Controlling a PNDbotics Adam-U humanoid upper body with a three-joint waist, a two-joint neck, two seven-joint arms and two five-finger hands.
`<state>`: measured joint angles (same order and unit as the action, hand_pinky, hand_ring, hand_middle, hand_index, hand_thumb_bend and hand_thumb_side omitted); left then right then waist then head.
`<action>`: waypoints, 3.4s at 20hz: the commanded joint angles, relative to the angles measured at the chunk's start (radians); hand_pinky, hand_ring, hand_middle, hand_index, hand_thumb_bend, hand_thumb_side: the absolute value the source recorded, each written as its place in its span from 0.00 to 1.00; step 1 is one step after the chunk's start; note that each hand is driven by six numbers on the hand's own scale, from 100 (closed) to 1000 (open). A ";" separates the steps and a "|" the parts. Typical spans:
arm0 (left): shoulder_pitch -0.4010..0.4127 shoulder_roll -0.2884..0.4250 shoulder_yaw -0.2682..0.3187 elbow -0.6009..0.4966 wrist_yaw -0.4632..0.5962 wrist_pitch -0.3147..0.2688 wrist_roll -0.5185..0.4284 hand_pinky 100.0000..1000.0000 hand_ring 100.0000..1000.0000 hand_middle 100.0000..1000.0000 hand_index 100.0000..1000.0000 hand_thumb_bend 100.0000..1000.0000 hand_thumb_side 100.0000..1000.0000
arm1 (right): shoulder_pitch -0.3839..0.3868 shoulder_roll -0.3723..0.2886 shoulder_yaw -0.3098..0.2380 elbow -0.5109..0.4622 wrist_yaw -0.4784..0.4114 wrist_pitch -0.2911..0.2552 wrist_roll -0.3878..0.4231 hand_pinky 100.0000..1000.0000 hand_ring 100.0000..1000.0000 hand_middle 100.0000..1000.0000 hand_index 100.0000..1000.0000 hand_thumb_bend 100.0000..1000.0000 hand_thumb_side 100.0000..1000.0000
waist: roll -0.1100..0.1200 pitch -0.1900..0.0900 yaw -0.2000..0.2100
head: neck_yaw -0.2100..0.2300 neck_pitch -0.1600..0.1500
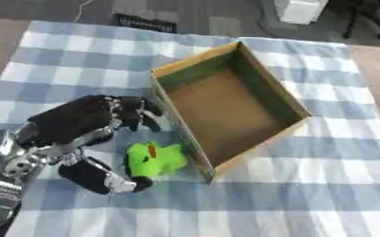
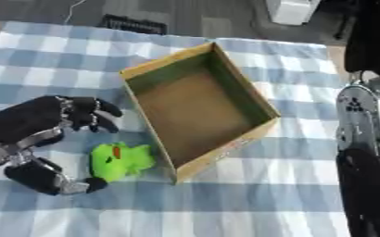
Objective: Pick up objects on the table and place them in the box.
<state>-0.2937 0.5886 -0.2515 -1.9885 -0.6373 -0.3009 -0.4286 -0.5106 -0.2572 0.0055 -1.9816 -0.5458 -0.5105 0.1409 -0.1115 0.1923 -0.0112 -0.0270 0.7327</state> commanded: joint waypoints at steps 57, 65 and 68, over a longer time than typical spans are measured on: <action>0.015 0.046 -0.044 -0.012 -0.129 0.102 -0.044 0.57 0.61 0.79 0.74 0.39 0.50 | -0.016 -0.004 0.004 -0.018 -0.003 0.010 0.011 0.50 0.47 0.45 0.57 0.00 0.72 | 0.010 -0.008 -0.017 | -0.009 -0.041; -0.039 0.043 -0.049 -0.011 -0.094 0.120 -0.027 0.54 0.59 0.79 0.74 0.38 0.49 | -0.018 -0.002 0.003 -0.018 -0.006 0.010 0.010 0.50 0.47 0.45 0.57 0.00 0.72 | 0.008 -0.009 -0.018 | -0.006 -0.044; -0.056 0.042 -0.050 -0.010 -0.086 0.125 -0.024 0.53 0.59 0.79 0.74 0.38 0.49 | -0.019 0.000 0.003 -0.018 -0.006 0.010 0.010 0.50 0.47 0.45 0.57 0.00 0.72 | 0.008 -0.009 -0.018 | -0.005 -0.047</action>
<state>-0.3352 0.6102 -0.3040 -1.9884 -0.7313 -0.1807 -0.4548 -0.5123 -0.2486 0.0115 -1.9816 -0.5471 -0.5013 0.1499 -0.1078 0.1956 -0.0282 -0.0266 0.6988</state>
